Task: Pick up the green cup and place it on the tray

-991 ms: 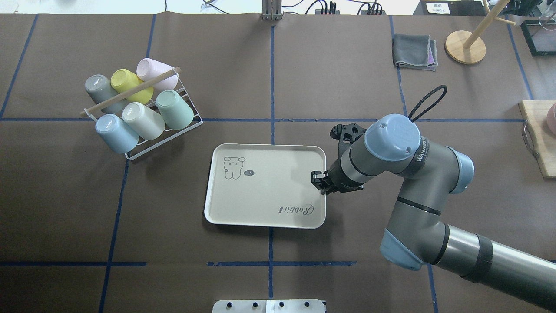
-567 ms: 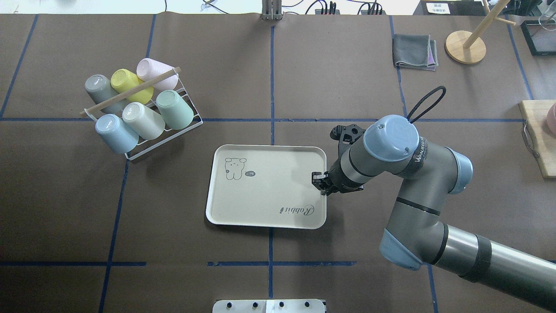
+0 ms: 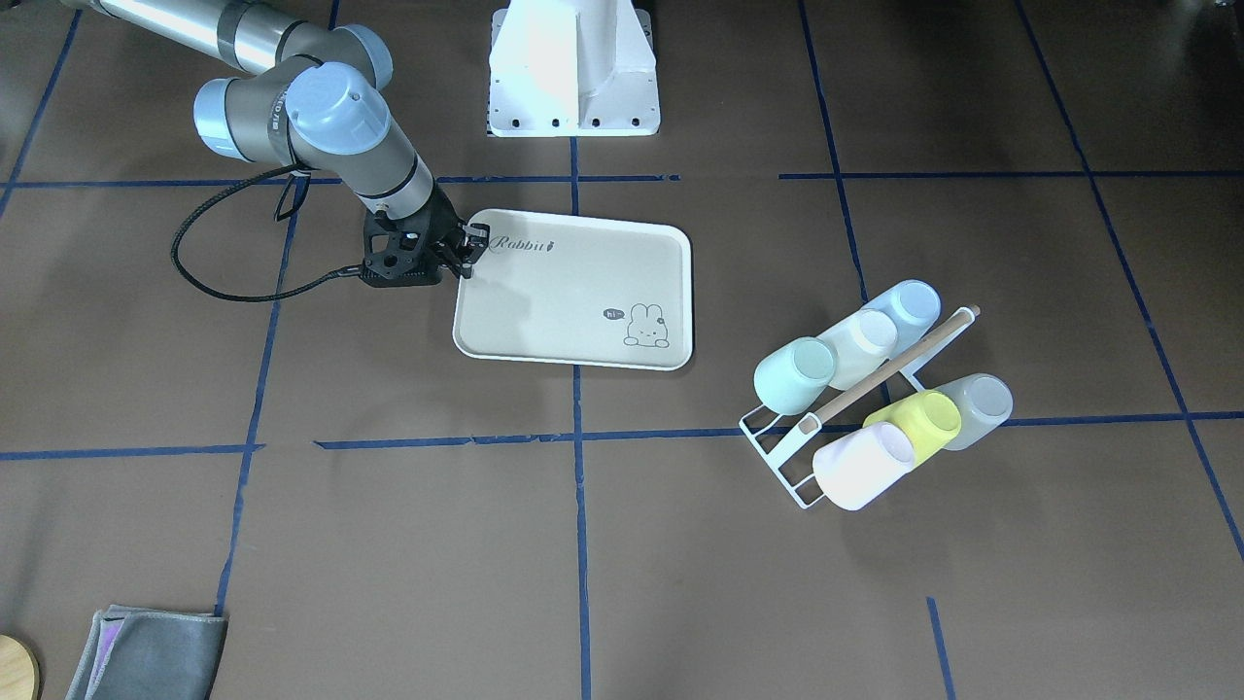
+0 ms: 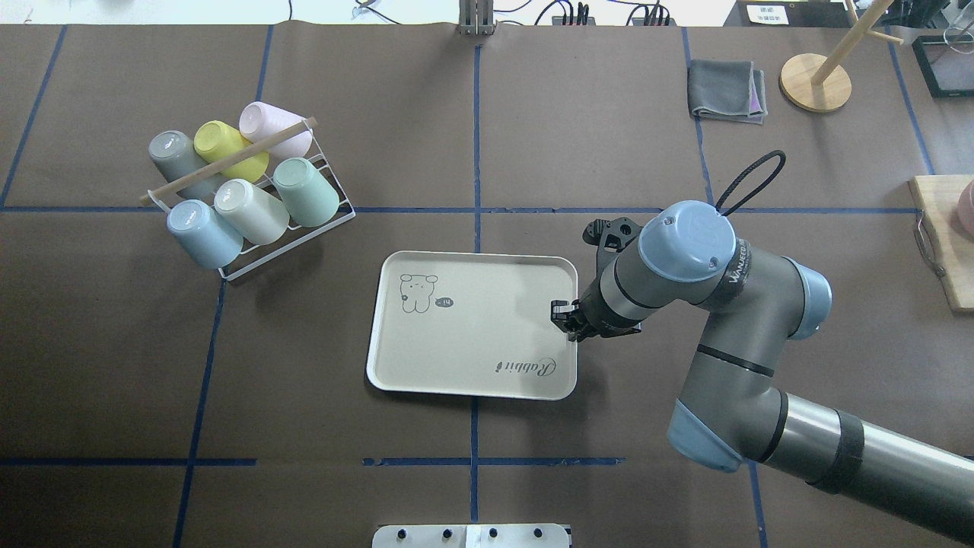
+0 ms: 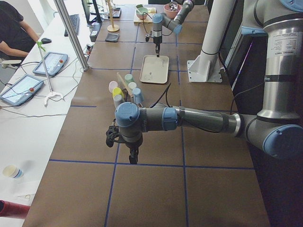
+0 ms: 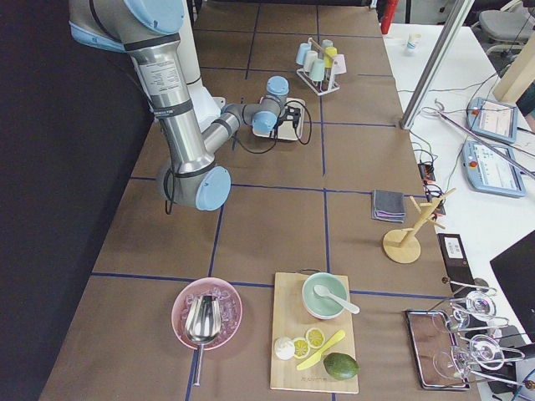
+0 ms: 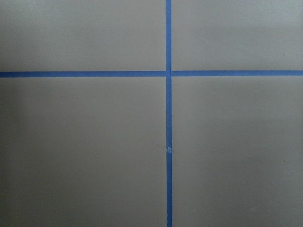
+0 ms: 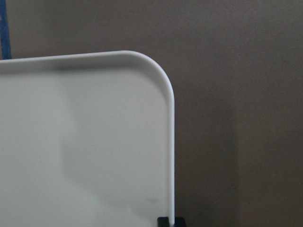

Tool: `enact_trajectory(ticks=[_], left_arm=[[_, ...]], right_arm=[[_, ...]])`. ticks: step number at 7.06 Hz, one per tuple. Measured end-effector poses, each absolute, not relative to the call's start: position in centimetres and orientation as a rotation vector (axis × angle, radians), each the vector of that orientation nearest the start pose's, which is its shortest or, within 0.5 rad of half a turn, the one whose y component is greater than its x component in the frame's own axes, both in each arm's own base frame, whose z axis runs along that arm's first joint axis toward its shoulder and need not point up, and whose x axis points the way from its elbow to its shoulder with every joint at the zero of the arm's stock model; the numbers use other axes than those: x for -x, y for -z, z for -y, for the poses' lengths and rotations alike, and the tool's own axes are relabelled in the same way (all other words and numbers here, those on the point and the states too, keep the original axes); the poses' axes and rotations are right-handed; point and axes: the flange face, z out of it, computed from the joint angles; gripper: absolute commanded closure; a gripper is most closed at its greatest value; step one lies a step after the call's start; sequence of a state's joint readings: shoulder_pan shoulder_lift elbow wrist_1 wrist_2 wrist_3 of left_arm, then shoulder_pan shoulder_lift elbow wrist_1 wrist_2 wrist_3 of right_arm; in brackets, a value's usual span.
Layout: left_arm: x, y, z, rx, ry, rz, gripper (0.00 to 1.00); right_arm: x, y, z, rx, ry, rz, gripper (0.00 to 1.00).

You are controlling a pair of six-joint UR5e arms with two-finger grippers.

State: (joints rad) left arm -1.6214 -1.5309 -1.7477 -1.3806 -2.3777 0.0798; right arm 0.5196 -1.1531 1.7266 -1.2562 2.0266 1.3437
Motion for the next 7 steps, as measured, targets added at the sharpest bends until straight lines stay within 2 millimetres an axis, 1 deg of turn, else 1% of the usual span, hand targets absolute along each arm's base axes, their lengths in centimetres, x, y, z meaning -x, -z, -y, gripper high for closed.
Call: enact_trajectory(ticks=[1,2,3,4,5,6,7], left_arm=[[8.5,-60.74,46.38,-0.003,-0.006,-0.808,0.0],[8.49,-60.74,46.37,-0.002,-0.006,-0.808,0.0],[8.49,-60.73,46.37,-0.002,-0.006,-0.808,0.0],[8.49,-60.72,46.38,-0.004,-0.008,-0.808,0.0],[8.5,-60.63,46.38,-0.006,-0.01,-0.808,0.0],[8.5,-60.47,46.4,-0.009,-0.01,-0.808,0.0],[8.4,-60.17,46.49,-0.016,-0.016,-0.808,0.0]], right_arm=[[50.56,-31.78,39.29,0.078,-0.068,0.964,0.93],[50.52,-31.82,39.31,0.079,-0.069,0.963,0.79],[50.51,-31.89,39.31,0.08,-0.07,0.961,0.58],[50.5,-31.96,39.32,0.081,-0.071,0.958,0.16],[50.47,-32.01,39.38,0.081,-0.074,0.952,0.01],[50.33,-31.92,39.49,0.077,-0.08,0.949,0.0],[49.66,-31.58,39.71,0.068,-0.087,0.955,0.0]])
